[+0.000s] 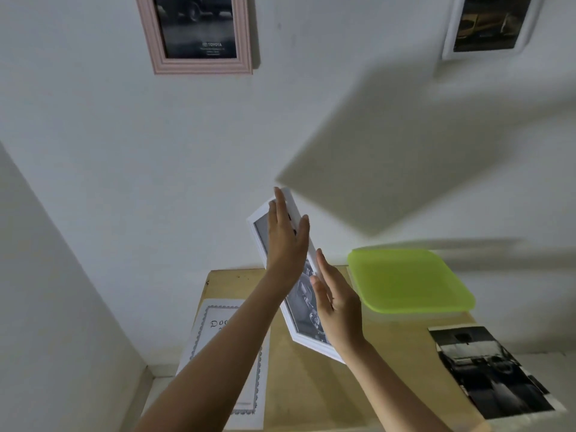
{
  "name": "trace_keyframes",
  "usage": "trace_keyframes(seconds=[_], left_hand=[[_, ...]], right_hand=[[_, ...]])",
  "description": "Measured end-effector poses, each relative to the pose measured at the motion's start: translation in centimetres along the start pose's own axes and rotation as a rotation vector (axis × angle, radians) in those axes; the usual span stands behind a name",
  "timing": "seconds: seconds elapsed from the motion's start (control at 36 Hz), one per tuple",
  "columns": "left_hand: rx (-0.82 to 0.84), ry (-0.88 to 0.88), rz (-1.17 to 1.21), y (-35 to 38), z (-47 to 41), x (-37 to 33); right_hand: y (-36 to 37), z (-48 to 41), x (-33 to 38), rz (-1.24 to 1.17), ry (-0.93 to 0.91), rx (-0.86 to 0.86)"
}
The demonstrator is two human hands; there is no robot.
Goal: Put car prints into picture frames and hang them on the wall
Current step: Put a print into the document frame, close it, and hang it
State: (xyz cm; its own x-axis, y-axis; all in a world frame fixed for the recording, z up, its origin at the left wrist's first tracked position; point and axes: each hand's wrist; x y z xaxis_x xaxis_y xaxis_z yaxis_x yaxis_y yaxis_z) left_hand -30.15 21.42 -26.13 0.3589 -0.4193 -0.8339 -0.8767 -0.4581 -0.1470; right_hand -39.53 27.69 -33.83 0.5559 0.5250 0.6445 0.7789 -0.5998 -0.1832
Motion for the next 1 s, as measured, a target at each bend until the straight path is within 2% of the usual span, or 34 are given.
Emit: trace_keyframes(seconds=[0.11, 0.28, 0.36, 0.44, 0.56, 0.64, 0.75, 0.86, 1.0], left_hand=[[-0.057, -0.072, 0.042, -2.4, -0.6, 0.8], [-0.256, -0.173, 0.113, -6.3, -1.4, 1.5], [-0.225, -0.187, 0.184, -7.6, -1.4, 2.4], [-0.187, -0.202, 0.195, -8.6, -0.8, 3.4], [-0.126, -0.362, 0.269, -9.4, 0.6, 6.0], [-0.116, -0.486, 0.314, -9.3, 2.1, 8.3], [-0.075, -0.595, 0.355, -8.2, 3.9, 11.0], [-0.099, -0.678, 0.278, -6.2, 5.5, 13.7], [-0.043, -0.621, -0.006, -2.9, 8.2, 17.4]], right_hand=[[1.3, 0.9, 1.9, -0.049, -0.007, 0.004], [2.7, 3.9, 3.8, -0.165, -0.007, 0.121], [2.8, 4.9, 3.4, -0.161, 0.021, 0.124], [2.4, 5.2, 1.4, -0.108, 0.095, 0.020], [0.7, 5.4, -2.5, 0.079, 0.254, -0.104], [-0.5, 6.4, -4.8, 0.166, 0.343, -0.094], [-1.5, 7.9, -6.4, 0.115, 0.525, -0.035], [-2.4, 9.5, -8.6, 0.063, 0.696, -0.053], [-3.7, 11.4, -11.3, 0.137, 0.770, -0.031]])
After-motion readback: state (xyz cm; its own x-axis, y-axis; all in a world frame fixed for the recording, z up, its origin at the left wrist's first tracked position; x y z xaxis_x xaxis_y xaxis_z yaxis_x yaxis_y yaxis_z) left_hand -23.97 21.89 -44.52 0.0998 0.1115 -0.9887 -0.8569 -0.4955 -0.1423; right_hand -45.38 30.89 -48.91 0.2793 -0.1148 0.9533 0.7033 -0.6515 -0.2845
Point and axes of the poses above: each hand's wrist, its own z-axis away from the middle knuckle, its own y-axis out of the palm, x = y × z, and after that the axes turned 15 degrees about -x, right-handed
